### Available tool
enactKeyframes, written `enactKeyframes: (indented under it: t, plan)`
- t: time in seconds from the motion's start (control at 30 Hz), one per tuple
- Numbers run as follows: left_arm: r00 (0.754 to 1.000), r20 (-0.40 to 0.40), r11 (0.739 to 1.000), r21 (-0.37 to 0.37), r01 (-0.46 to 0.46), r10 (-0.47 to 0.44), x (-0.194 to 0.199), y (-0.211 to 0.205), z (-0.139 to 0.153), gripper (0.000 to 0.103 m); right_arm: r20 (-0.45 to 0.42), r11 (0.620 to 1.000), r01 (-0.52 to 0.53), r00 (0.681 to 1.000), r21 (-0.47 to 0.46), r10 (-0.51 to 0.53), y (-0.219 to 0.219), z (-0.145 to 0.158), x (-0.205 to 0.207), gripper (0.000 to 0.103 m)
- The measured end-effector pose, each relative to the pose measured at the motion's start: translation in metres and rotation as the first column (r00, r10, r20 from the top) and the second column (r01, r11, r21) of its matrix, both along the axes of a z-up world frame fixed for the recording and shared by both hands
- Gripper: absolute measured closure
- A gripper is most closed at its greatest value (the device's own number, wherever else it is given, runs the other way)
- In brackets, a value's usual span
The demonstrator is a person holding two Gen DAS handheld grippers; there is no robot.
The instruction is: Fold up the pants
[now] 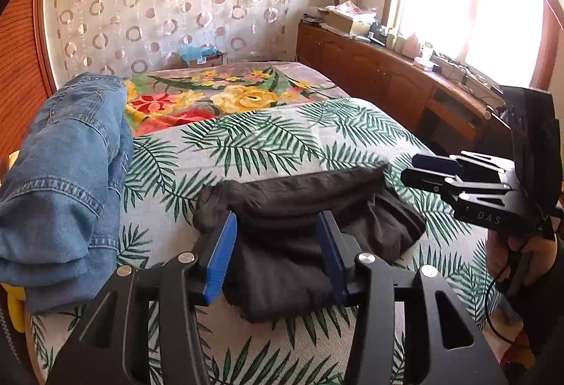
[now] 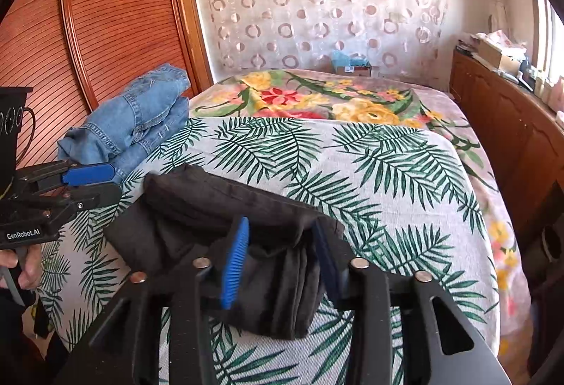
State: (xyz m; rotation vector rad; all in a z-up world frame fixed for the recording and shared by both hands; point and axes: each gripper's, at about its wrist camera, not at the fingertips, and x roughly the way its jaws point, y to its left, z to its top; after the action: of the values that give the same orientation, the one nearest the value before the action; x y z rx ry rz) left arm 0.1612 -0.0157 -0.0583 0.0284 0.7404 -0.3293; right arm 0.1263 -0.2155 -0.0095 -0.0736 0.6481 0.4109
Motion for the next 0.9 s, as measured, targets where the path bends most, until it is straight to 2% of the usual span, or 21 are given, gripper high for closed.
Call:
enactKeyframes:
  t: [0.07,0.17,0.23,0.53,0.6,0.7,0.73,0.77,0.83,0.9]
  plan:
    - [1.000,-0.009,1.000,0.017,0.001,-0.001,-0.003,-0.002,-0.005,0.054,-0.006,1.000,0.002,1.000,-0.009,-0.002,-0.004,-0.003,-0.004,0.061]
    - [0.999,-0.037,1.000,0.019,0.018,-0.017,-0.006,-0.002,-0.016,0.046,-0.029,1.000,0.002,1.000,-0.018,-0.002,-0.010,-0.008,-0.009,0.061]
    - [0.998,-0.062,0.999,0.022,0.024,-0.023,-0.007,-0.001,-0.026,0.034,-0.053,1.000,-0.006,0.999,-0.017,0.005,-0.014,-0.014,-0.012,0.061]
    - [0.995,-0.101,0.999,0.034,-0.007,0.010,-0.010,0.009,-0.048,0.034,-0.127,0.999,-0.024,0.992,-0.042,0.019,-0.017,-0.033,-0.013,0.061]
    - [0.994,-0.110,0.999,0.047,-0.005,0.010,-0.010,0.009,-0.052,0.040,-0.135,0.999,-0.030,0.991,-0.044,0.024,-0.015,-0.034,-0.010,0.063]
    - [0.992,-0.125,0.999,0.038,0.007,-0.002,-0.009,0.010,-0.056,0.052,-0.149,0.998,-0.048,0.988,-0.049,0.040,-0.013,-0.038,-0.005,0.083]
    - [0.992,-0.126,0.999,0.036,0.013,-0.008,-0.010,0.009,-0.057,0.064,-0.146,0.997,-0.051,0.988,-0.050,0.044,-0.013,-0.038,-0.005,0.088]
    - [0.992,-0.127,0.999,0.035,0.017,-0.012,-0.010,0.008,-0.057,0.070,-0.138,0.997,-0.051,0.989,-0.054,0.043,-0.011,-0.039,-0.005,0.092]
    - [0.992,-0.125,0.999,0.030,0.020,-0.016,-0.011,0.009,-0.057,0.087,-0.123,0.998,-0.044,0.992,-0.045,0.038,-0.015,-0.036,-0.007,0.095]
    - [0.996,-0.091,1.000,0.016,0.004,-0.003,-0.016,0.010,-0.051,0.089,-0.116,0.999,-0.042,0.993,-0.031,0.038,-0.017,-0.033,-0.012,0.095]
